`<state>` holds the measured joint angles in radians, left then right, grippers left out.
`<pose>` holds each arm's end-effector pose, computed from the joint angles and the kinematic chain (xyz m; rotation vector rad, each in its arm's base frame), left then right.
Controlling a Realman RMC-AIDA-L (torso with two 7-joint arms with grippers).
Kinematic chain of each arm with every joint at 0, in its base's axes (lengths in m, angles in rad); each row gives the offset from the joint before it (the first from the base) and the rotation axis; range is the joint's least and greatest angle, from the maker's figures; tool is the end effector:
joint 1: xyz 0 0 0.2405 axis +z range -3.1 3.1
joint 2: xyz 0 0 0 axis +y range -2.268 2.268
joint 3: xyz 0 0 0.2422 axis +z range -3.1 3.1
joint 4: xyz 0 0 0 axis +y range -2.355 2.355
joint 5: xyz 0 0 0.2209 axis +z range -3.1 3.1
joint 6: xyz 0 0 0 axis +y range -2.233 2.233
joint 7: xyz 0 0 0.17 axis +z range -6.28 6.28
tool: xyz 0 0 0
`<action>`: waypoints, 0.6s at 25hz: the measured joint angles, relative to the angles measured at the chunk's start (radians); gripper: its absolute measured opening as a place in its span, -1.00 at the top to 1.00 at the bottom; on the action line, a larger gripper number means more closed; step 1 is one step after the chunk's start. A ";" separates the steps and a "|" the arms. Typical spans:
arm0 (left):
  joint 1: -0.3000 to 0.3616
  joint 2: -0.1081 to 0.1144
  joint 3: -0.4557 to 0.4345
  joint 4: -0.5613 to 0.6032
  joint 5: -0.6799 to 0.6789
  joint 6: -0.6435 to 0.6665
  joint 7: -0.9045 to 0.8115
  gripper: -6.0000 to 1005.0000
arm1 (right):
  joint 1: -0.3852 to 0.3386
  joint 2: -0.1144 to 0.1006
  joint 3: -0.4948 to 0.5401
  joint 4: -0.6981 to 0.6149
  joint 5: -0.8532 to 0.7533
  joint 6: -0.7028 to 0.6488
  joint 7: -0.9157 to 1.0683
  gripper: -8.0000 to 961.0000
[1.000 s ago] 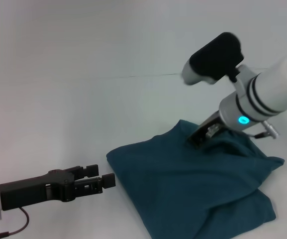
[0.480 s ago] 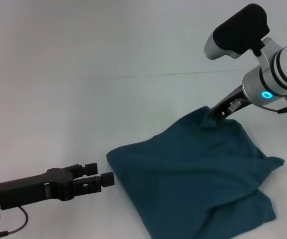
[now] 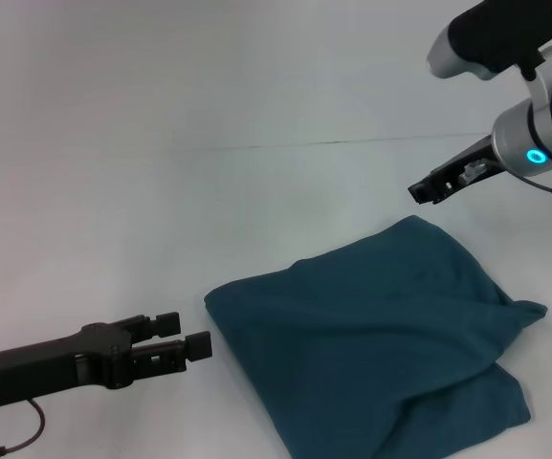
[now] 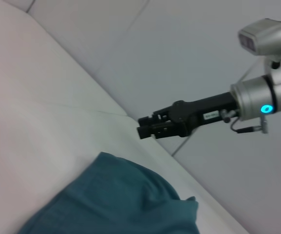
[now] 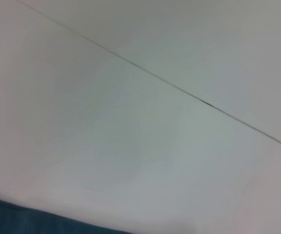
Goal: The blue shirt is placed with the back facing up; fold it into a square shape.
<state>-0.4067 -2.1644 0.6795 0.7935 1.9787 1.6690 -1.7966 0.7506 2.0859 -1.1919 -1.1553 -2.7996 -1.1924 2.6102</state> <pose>-0.2468 0.3052 -0.0192 -2.6223 -1.2216 -0.8982 0.1827 0.4507 0.0191 -2.2358 0.8743 -0.2835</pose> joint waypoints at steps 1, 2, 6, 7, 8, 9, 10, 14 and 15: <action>0.000 0.000 0.000 0.003 0.000 0.009 0.002 -0.83 | -0.001 0.000 0.009 -0.001 0.000 -0.003 -0.001 0.50; 0.000 0.000 0.000 0.006 0.000 0.014 0.002 -0.83 | -0.002 0.000 0.017 -0.001 0.000 -0.009 -0.002 0.45; 0.003 -0.004 0.016 0.036 0.002 0.047 0.005 -0.83 | -0.009 0.000 0.043 -0.009 0.004 -0.035 -0.014 0.28; 0.004 -0.005 0.027 0.044 0.006 0.056 0.009 -0.83 | -0.011 0.000 0.056 -0.018 0.006 -0.052 -0.020 0.23; 0.006 -0.005 0.039 0.052 0.009 0.059 0.013 -0.83 | -0.012 0.000 0.071 -0.027 0.011 -0.073 -0.029 0.19; 0.011 -0.006 0.061 0.064 0.014 0.059 0.019 -0.83 | -0.013 0.000 0.087 -0.037 0.016 -0.096 -0.038 0.15; 0.014 -0.006 0.080 0.073 0.019 0.057 0.021 -0.83 | -0.013 0.000 0.109 -0.049 0.025 -0.128 -0.049 -0.01; 0.016 -0.007 0.125 0.097 0.063 0.036 0.016 -0.83 | -0.017 -0.002 0.185 -0.102 0.046 -0.271 -0.077 -0.51; 0.014 -0.008 0.128 0.097 0.070 0.031 0.016 -0.83 | -0.023 -0.004 0.196 -0.115 0.045 -0.302 -0.078 -0.61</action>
<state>-0.3926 -2.1721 0.8079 0.8909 2.0487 1.7000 -1.7809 0.7279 2.0821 -0.9957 -1.2708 -2.7549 -1.4945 2.5323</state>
